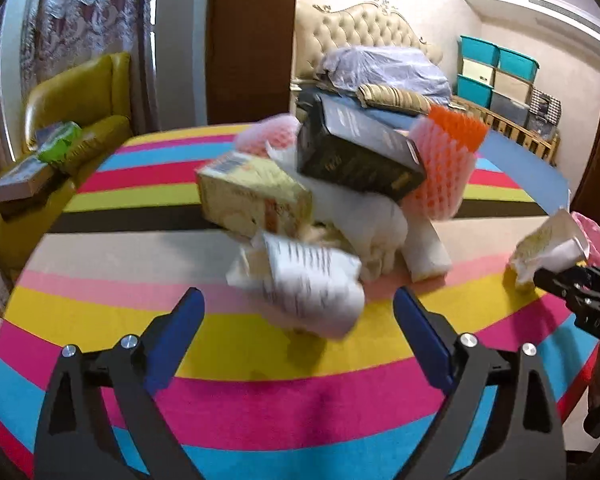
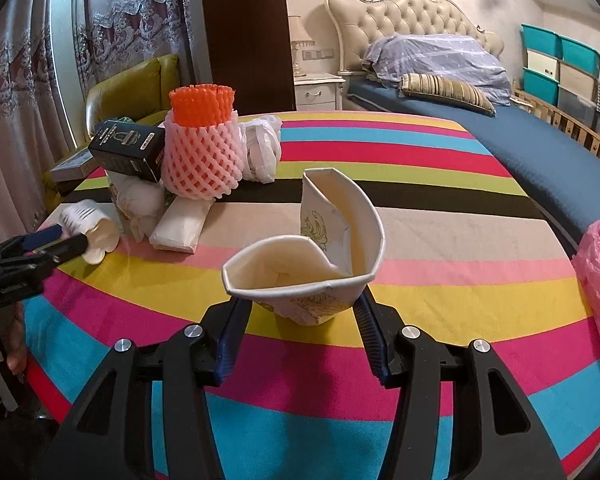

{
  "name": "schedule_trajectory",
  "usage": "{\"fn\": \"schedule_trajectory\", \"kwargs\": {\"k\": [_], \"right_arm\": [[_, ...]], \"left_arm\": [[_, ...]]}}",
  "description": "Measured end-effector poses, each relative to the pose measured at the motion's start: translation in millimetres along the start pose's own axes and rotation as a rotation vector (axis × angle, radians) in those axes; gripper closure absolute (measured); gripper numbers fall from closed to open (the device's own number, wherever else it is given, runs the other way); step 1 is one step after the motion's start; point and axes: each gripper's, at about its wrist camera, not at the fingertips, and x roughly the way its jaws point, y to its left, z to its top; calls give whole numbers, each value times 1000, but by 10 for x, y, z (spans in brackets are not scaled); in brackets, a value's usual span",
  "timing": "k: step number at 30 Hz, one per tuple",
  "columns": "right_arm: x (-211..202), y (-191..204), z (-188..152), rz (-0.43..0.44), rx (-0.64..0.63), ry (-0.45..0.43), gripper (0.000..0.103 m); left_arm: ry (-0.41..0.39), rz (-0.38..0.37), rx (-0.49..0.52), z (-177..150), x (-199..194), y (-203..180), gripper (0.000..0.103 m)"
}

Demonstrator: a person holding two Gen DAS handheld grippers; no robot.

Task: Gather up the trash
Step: 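Grasp the crumpled paper cup with the right tool while the left tool grasps a white paper bag, then carry the paper cup and paper bag over the pink wastebasket with both tools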

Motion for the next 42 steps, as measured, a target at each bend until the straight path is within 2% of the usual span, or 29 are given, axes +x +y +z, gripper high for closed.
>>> {"fn": "schedule_trajectory", "kwargs": {"k": [6,7,8,12,16,21,33,42], "right_arm": [[3,-5,6,4,5,0,53],[4,-2,7,4,4,0,53],[3,-7,6,5,4,-1,53],[-2,-8,-3,6,1,-5,53],[-10,-7,-17,7,1,-5,53],[-78,-32,-40,7,2,-16,53],[-360,-199,-74,-11,4,-61,53],[-569,-454,-119,-70,20,-82,53]], "left_arm": [[76,0,32,95,195,22,12],[83,4,42,79,217,-1,18],[89,3,53,57,229,-27,37],[81,-12,83,-22,183,-90,37],[63,-20,71,-64,122,-64,37],[14,-40,81,-71,-2,-106,37],[-66,-143,177,-33,-155,-753,37],[-79,-232,217,79,-85,-1272,37]]}}
